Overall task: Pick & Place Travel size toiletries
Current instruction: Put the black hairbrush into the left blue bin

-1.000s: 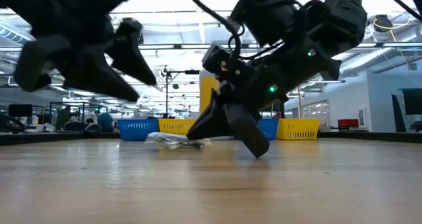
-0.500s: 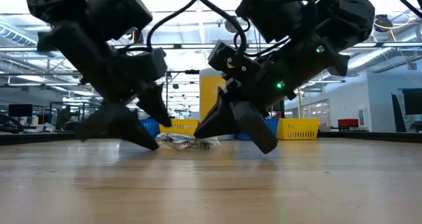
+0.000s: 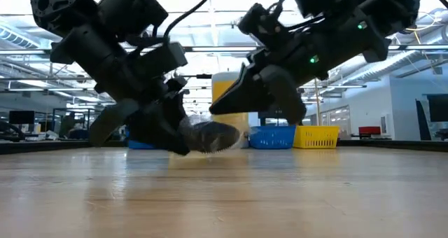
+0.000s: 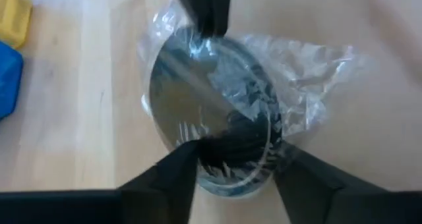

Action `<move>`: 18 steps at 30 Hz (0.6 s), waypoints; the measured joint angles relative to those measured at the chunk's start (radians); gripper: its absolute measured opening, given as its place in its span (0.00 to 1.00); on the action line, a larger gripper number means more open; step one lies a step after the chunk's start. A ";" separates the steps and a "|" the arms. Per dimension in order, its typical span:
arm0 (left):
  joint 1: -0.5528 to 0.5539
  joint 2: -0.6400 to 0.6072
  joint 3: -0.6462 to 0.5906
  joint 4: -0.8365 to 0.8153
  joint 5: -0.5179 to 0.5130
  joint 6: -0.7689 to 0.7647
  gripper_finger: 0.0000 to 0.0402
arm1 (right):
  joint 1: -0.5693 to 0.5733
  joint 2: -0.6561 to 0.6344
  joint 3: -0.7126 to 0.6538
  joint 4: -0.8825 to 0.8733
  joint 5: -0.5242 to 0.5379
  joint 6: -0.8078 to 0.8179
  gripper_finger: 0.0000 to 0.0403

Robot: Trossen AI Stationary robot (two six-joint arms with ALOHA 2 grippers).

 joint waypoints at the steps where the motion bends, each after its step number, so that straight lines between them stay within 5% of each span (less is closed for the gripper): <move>1: 0.000 0.000 0.000 0.015 0.009 -0.011 0.43 | 0.000 -0.008 -0.013 0.017 0.000 0.001 0.00; 10: -0.008 -0.007 0.000 0.029 -0.021 -0.168 0.05 | 0.004 -0.123 -0.107 0.072 0.000 0.040 0.03; 18: -0.035 -0.254 0.000 -0.285 -0.208 -0.323 0.08 | 0.016 -0.275 -0.245 0.157 0.079 0.269 0.20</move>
